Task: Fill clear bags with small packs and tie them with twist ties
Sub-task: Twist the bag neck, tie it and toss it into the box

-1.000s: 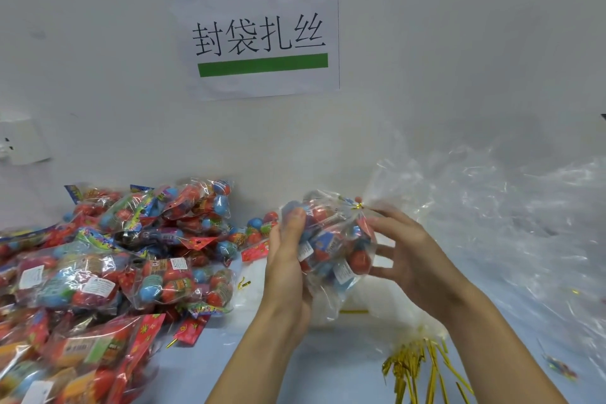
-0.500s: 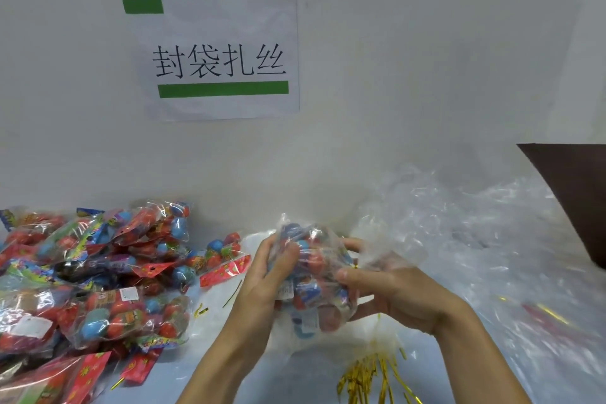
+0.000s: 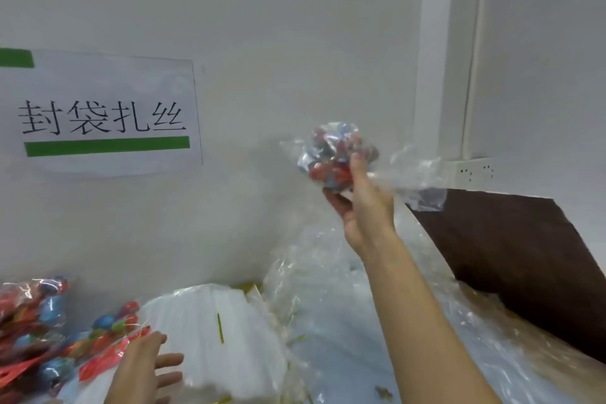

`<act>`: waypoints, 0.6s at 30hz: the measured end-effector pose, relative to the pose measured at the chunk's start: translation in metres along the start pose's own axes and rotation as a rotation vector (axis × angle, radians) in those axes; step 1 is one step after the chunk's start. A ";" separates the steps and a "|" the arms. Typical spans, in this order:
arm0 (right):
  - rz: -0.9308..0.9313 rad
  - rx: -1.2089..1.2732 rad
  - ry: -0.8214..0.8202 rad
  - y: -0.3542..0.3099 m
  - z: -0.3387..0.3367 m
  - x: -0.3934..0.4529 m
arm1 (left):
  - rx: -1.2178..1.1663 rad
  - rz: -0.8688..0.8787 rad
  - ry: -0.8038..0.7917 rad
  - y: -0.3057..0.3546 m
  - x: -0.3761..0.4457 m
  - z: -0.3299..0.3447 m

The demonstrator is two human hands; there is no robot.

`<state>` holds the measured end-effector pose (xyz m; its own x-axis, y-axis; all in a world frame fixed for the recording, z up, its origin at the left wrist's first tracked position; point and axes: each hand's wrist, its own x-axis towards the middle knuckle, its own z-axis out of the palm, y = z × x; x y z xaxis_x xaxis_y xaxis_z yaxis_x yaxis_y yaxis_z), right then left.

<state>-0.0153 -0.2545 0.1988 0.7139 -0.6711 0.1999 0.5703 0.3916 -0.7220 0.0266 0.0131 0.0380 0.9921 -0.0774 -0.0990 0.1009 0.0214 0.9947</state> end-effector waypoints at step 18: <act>0.181 -1.275 -0.251 0.096 -0.092 -0.058 | 0.569 0.316 -0.014 -0.015 -0.014 0.021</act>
<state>-0.0395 -0.2363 0.0571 0.8740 -0.4831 0.0520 -0.2245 -0.4964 -0.8385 0.0093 -0.0068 0.0254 0.9661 -0.1671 0.1970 -0.2546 -0.4860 0.8361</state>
